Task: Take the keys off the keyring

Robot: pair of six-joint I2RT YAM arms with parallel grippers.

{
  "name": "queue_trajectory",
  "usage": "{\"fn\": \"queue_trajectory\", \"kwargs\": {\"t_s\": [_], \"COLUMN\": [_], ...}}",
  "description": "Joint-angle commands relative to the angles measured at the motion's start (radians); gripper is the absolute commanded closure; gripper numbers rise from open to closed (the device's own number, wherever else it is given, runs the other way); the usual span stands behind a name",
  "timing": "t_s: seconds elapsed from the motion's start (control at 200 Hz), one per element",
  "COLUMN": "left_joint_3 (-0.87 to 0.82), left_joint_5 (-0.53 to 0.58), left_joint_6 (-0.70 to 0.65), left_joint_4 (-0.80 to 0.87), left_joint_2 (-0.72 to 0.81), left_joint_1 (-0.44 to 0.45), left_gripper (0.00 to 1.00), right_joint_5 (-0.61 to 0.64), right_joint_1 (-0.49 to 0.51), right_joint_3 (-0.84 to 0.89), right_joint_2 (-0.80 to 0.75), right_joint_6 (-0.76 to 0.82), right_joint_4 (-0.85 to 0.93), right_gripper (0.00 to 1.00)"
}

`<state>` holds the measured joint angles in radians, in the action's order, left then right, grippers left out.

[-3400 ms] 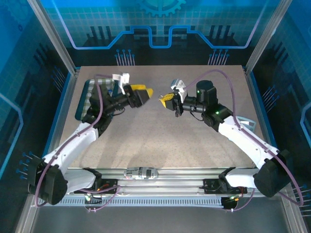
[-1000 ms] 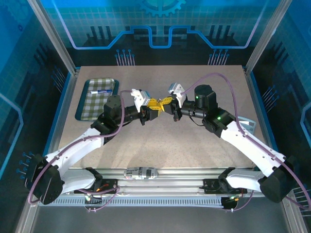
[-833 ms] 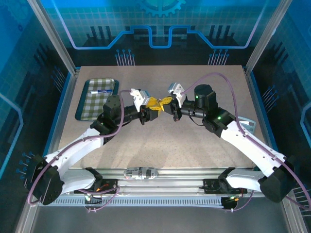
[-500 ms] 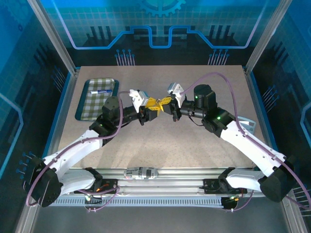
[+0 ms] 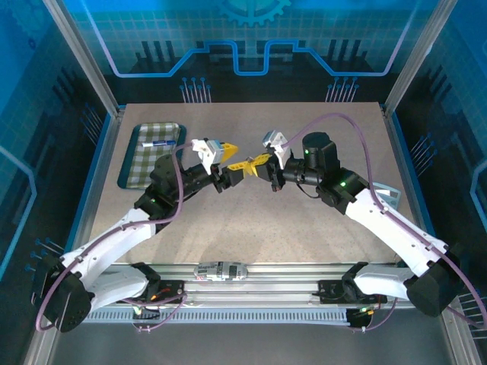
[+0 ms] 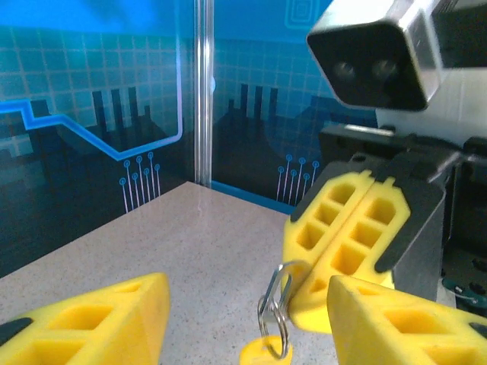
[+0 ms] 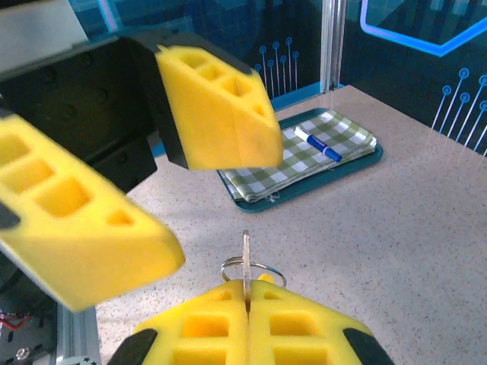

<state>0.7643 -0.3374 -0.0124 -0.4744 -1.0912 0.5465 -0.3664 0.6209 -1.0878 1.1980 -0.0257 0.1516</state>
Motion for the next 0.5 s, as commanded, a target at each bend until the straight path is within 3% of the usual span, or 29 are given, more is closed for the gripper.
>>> {"fn": "queue_trajectory", "kwargs": {"t_s": [0.0,0.23,0.41,0.495], "left_joint_3": [0.006,0.035,0.044,0.046], "left_joint_5": [-0.032,-0.063,-0.089,-0.087], "left_joint_6": [-0.021,-0.024,-0.012,-0.014], "left_joint_4": [-0.044,0.028,0.063,0.071], "left_joint_2": [0.001,-0.022,-0.036,-0.042], "left_joint_1": [0.003,0.004,0.004,0.004], "left_gripper": [0.46,0.42,0.6,0.6], "right_joint_5": [-0.002,-0.001,-0.001,-0.004], "right_joint_1": [-0.006,-0.005,-0.004,-0.004], "right_joint_3": [-0.013,-0.015,-0.021,-0.023], "right_joint_2": [0.005,-0.008,-0.009,-0.012], "right_joint_6": [-0.007,-0.014,-0.013,-0.013], "right_joint_4": [0.03,0.012,0.022,0.019], "right_gripper": [1.0,1.0,1.0,1.0]}}
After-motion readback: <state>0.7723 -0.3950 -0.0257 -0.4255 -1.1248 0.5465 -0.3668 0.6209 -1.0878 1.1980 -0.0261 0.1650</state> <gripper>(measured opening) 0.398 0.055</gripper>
